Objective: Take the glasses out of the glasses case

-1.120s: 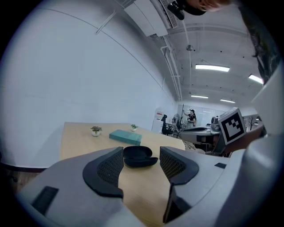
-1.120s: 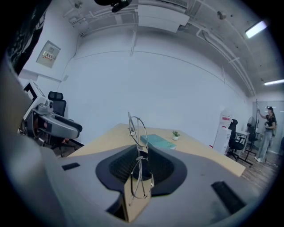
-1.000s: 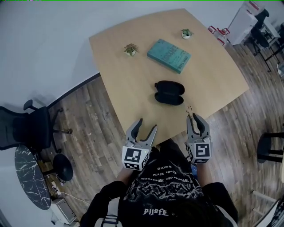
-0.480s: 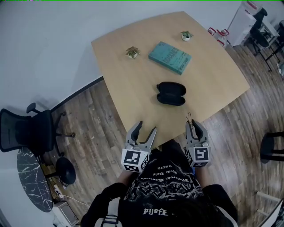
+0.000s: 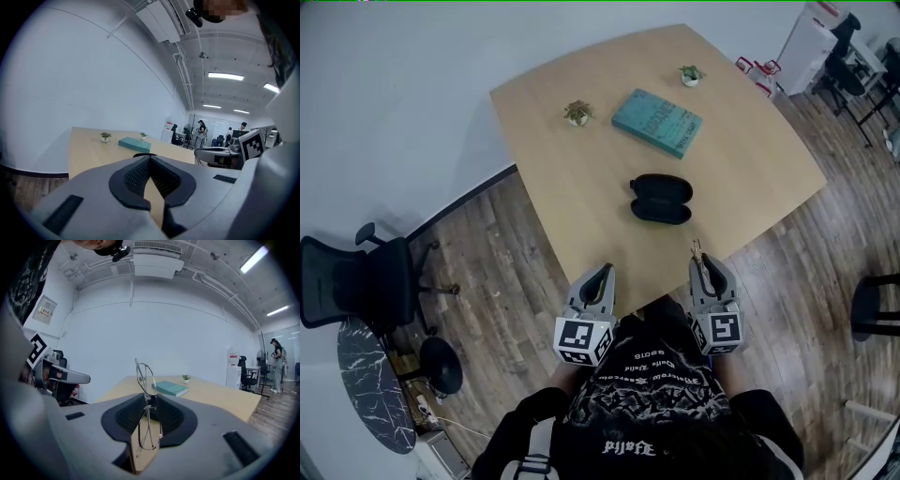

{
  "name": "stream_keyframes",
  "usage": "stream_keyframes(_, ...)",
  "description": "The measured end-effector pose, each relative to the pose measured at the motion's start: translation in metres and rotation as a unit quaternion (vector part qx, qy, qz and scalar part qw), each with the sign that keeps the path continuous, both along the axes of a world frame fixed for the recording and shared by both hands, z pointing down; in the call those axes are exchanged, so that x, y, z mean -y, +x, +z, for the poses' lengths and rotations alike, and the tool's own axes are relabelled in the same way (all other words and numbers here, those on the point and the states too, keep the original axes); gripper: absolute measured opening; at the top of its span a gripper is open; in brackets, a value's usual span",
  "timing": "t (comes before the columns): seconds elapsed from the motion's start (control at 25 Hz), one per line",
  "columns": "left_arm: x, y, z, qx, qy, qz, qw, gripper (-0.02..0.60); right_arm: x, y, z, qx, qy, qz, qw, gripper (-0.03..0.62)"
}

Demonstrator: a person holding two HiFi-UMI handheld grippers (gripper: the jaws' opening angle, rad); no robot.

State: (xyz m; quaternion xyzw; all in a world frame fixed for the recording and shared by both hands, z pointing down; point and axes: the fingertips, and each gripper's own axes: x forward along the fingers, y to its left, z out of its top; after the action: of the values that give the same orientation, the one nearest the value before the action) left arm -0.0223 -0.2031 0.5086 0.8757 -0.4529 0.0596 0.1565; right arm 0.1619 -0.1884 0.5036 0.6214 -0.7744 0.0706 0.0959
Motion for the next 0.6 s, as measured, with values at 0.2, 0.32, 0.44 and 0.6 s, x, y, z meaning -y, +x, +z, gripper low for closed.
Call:
stream_keyframes(0.2, -0.0008, -0.0012, 0.0015, -0.008, -0.008, 0.005, 0.9999, 0.003, -0.0013, -0.0009, 0.0022, -0.012, -0.006, 0.000, 1.000, 0.086)
stream_keyframes(0.32, -0.0017, -0.0012, 0.0039, -0.005, -0.008, 0.004, 0.9999, 0.003, -0.0026, 0.0011, 0.0038, -0.016, -0.007, 0.003, 1.000, 0.085)
stream_keyframes(0.44, -0.0003, -0.0014, 0.0051, -0.001, -0.007, 0.005, 1.0000, 0.003, -0.0023, 0.0019, 0.0048, -0.019, -0.007, 0.006, 1.000, 0.086)
stream_keyframes(0.6, 0.0018, 0.0019, 0.0032, 0.003, -0.002, 0.007, 1.0000, 0.003, -0.0016, 0.0036, 0.0026, -0.025, -0.004, 0.007, 1.000, 0.084)
